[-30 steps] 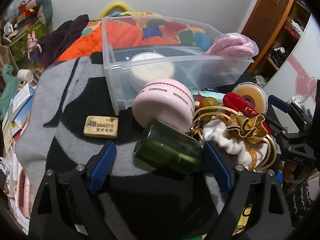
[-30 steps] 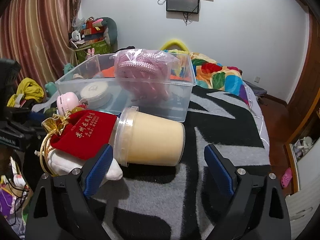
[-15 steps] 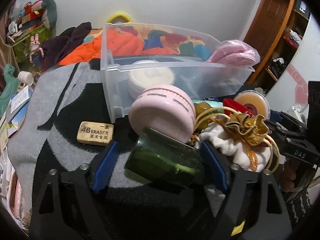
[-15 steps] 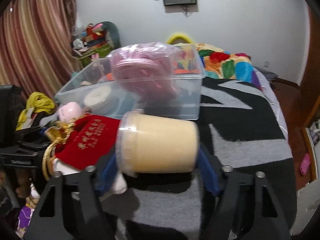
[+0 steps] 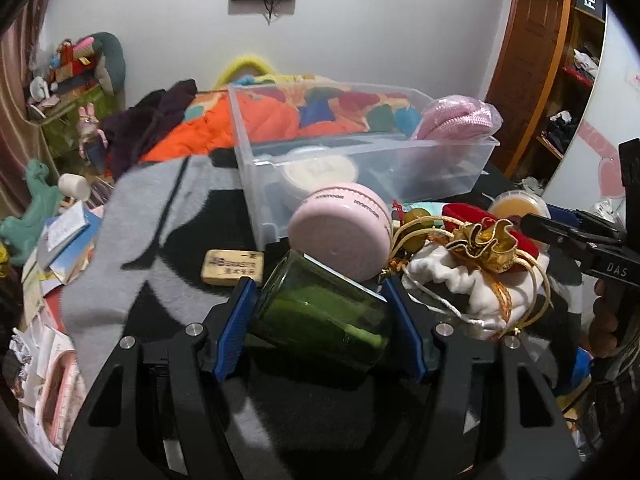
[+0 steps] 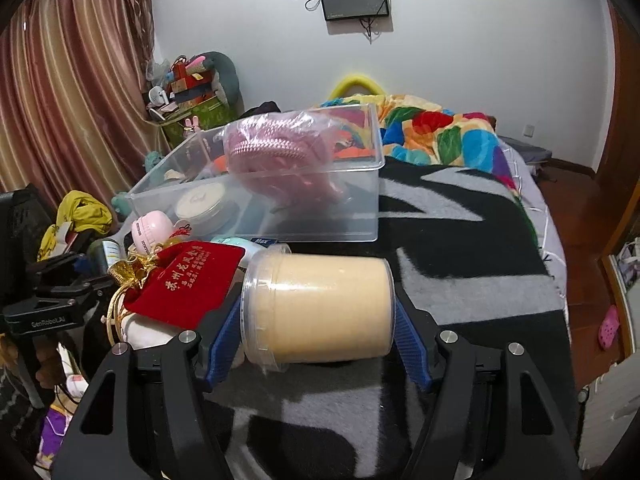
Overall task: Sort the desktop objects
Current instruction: 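Grasp the cream jar with the right gripper while the left grasps the green bottle, then carry the green bottle and cream jar over the clear box with both grippers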
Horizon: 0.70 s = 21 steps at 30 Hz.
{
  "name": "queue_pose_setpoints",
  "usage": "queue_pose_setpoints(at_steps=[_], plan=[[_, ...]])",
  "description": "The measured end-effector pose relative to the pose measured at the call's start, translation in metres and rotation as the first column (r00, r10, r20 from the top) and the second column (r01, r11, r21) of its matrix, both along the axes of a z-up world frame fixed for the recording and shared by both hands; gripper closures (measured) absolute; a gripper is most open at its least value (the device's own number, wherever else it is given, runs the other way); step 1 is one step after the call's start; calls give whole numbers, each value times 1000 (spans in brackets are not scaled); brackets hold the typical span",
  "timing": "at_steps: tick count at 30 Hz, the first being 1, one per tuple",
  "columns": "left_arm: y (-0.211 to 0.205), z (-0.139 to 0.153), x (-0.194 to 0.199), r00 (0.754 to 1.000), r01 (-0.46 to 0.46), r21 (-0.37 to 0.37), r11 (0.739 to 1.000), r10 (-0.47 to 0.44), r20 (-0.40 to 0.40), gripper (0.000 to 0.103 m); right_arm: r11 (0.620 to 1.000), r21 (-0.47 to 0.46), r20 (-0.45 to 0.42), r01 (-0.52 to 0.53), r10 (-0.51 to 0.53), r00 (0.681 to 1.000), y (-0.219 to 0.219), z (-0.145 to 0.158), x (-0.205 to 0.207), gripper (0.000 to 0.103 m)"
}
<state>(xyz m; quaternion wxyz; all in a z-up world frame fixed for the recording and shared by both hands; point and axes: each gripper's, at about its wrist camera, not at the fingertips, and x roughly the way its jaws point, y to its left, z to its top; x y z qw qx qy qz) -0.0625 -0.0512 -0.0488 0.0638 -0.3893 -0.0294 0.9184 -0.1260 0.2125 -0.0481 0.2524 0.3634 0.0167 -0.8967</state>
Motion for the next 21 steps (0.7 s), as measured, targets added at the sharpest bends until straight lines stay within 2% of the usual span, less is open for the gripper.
queue_pose_setpoints(at_steps=[6,11,21], plan=[[-11,10,5,999,-31,15,999,32,-16,39,1000,-10,5,15,-15,1000,7,6,-1,38],[-19,22,5,998,-52,13,999,52,-39,39,1000,-15,-22,20,-20,1000,11,18,0,38],[-37,56,-5,993,-65,64,996,71,-94,39,999,-35,-91,11,-14,996,13,53,-8,38]])
